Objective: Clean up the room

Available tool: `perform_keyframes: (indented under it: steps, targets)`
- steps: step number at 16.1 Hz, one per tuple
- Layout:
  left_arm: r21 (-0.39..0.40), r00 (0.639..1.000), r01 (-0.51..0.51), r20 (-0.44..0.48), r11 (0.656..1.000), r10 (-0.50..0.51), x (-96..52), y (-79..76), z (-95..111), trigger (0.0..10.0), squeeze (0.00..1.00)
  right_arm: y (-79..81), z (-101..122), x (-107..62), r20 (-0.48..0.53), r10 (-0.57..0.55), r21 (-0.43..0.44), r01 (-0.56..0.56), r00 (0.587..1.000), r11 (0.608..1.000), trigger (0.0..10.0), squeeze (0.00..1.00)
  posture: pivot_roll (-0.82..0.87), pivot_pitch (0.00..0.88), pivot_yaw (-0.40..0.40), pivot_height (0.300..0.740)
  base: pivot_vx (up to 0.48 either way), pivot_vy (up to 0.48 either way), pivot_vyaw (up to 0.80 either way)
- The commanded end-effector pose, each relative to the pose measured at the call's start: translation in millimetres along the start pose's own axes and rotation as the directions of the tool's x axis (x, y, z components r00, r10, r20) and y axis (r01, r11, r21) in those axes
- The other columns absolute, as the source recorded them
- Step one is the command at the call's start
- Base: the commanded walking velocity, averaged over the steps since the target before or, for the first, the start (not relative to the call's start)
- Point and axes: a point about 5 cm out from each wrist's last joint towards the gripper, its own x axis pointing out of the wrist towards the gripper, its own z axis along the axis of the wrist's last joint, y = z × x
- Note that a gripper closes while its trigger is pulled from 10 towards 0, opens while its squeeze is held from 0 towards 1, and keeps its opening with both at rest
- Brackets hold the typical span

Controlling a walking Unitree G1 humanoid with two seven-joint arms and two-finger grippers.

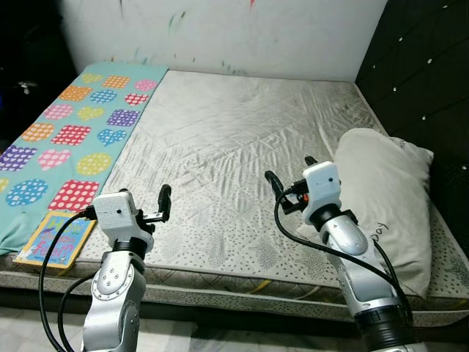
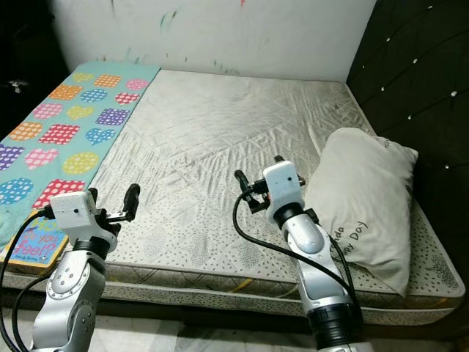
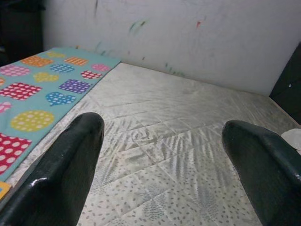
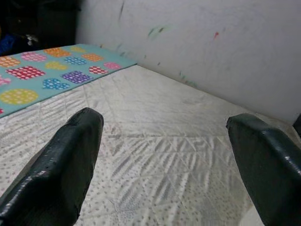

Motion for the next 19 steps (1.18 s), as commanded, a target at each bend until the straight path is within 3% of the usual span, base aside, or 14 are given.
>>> perform_keyframes:
  steps: [1, 19]
  targets:
    - [0.006, 1.0, 0.004, -0.006, 1.0, -0.004, 1.3, -1.8, 0.2, 10.0, 0.0, -3.7, 1.3, -1.7, 0.004, -0.006, -0.004, 0.006, 1.0, 1.0, 10.0, 0.0, -0.15, 0.0, -0.029, 0.74, 0.0, -0.277, 0.0]
    - [0.013, 1.0, 0.013, -0.01, 1.0, -0.013, 1.8, -4.2, -1.4, 10.0, 0.0, -1.4, 0.7, -0.8, 0.006, 0.008, -0.02, -0.008, 1.0, 1.0, 10.0, 0.0, -0.15, 0.0, -0.03, 0.74, 0.0, -0.44, 0.0]
